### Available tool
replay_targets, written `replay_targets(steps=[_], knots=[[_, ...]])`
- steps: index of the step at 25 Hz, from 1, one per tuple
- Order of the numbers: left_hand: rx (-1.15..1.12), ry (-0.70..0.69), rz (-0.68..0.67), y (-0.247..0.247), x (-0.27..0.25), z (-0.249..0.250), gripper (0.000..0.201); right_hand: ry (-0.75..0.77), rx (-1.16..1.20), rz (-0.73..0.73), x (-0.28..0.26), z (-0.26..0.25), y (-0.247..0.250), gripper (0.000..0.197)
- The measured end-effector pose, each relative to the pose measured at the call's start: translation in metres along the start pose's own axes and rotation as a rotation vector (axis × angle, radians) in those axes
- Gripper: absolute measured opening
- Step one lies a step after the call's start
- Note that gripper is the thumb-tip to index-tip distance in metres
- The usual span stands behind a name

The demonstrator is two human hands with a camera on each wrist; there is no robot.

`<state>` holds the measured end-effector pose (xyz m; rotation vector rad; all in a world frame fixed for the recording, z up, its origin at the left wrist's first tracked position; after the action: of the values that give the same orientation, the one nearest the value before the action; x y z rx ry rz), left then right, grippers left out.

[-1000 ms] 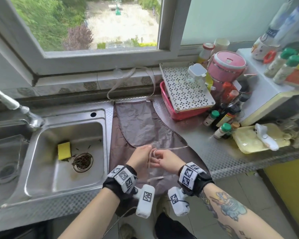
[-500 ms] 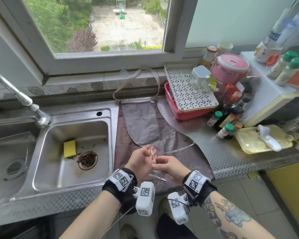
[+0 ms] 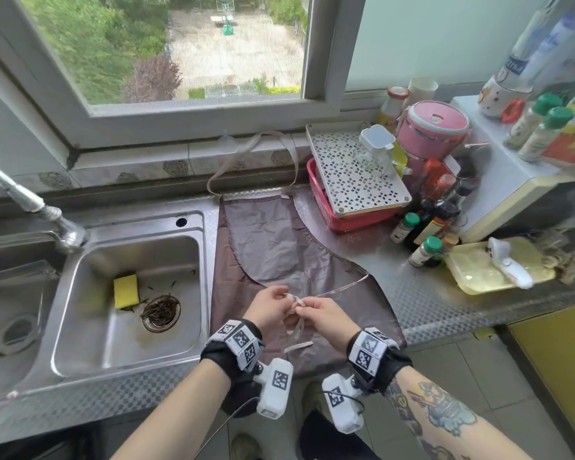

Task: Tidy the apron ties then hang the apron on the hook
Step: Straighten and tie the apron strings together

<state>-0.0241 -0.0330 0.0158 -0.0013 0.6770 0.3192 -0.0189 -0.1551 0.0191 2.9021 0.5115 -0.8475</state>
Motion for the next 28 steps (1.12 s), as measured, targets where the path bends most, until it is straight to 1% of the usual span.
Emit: replay_targets(steps=[3,5,6,7,8,9,10,11,12,13,14,15,16,17,18,19,20,21,22,23,25,28], knots=[[0.127,0.006,-0.062,0.0,0.008,0.0,0.033,0.019,-0.128,-0.057,0.002,0.005,0.009,0.02],[0.136,-0.008,-0.089,0.0,0.01,0.006,0.027,0.005,-0.215,-0.057,0.004,0.012,0.021,0.018],[0.096,-0.003,-0.099,0.0,0.009,0.009,0.025,0.012,-0.257,-0.03,0.007,0.014,0.028,0.017],[0.032,0.011,-0.096,0.0,0.008,0.011,0.024,0.047,-0.345,0.021,0.008,0.015,0.038,0.019],[-0.015,0.005,-0.082,-0.001,0.008,0.014,0.023,0.107,-0.49,0.085,0.013,0.017,0.049,0.024],[-0.026,-0.017,-0.066,-0.001,0.008,0.016,0.022,0.154,-0.701,0.141,0.017,0.019,0.059,0.029],[-0.002,-0.049,-0.051,-0.002,0.006,0.019,0.021,0.168,-0.894,0.186,0.02,0.02,0.067,0.031],[0.044,-0.085,-0.043,-0.004,0.005,0.021,0.02,0.124,-1.008,0.219,0.023,0.021,0.074,0.032],[0.105,-0.126,-0.032,-0.007,0.004,0.023,0.018,0.056,-1.03,0.231,0.026,0.022,0.079,0.032],[0.157,-0.158,-0.019,-0.01,0.002,0.025,0.015,0.005,-1.001,0.219,0.03,0.02,0.08,0.03],[0.184,-0.177,0.0,-0.012,0.001,0.026,0.012,-0.011,-0.921,0.204,0.037,0.018,0.079,0.025],[0.193,-0.183,0.023,-0.014,0.0,0.025,0.009,-0.015,-0.767,0.217,0.042,0.011,0.075,0.019],[0.195,-0.175,0.052,-0.014,0.001,0.023,0.006,-0.038,-0.506,0.245,0.048,0.006,0.071,0.018],[0.192,-0.16,0.074,-0.013,0.001,0.022,0.005,-0.09,-0.148,0.265,0.052,0.001,0.068,0.029],[0.197,-0.143,0.088,-0.012,0.002,0.02,0.004,-0.155,0.264,0.251,0.054,-0.001,0.065,0.041],[0.215,-0.128,0.09,-0.011,0.004,0.017,0.005,-0.211,0.617,0.213,0.055,-0.003,0.063,0.048],[0.246,-0.118,0.089,-0.01,0.006,0.015,0.007,-0.261,0.851,0.165,0.055,-0.006,0.062,0.048],[0.281,-0.109,0.085,-0.009,0.008,0.012,0.006,-0.299,0.943,0.135,0.055,-0.009,0.062,0.043],[0.32,-0.104,0.082,-0.009,0.01,0.009,0.003,-0.321,0.929,0.125,0.054,-0.01,0.064,0.036],[0.364,-0.103,0.083,-0.009,0.012,0.007,0.006,-0.343,0.853,0.13,0.053,-0.01,0.066,0.028],[0.432,-0.097,0.097,-0.011,0.017,0.002,0.013,-0.36,0.586,0.181,0.053,-0.004,0.07,0.012],[0.472,-0.077,0.09,-0.018,0.027,-0.004,0.016,-0.313,0.209,0.25,0.057,0.007,0.081,0.009]])
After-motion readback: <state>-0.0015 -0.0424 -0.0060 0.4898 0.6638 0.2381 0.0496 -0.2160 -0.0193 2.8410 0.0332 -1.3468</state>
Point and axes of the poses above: each hand's wrist, its own x-axis towards the middle knuckle, its own y-axis out of the back of the hand, z = x × y, the point moved 4 cm from there along x, towards the middle knuckle, and after that the axes turned 10 degrees about z, right-handed, at the moved point
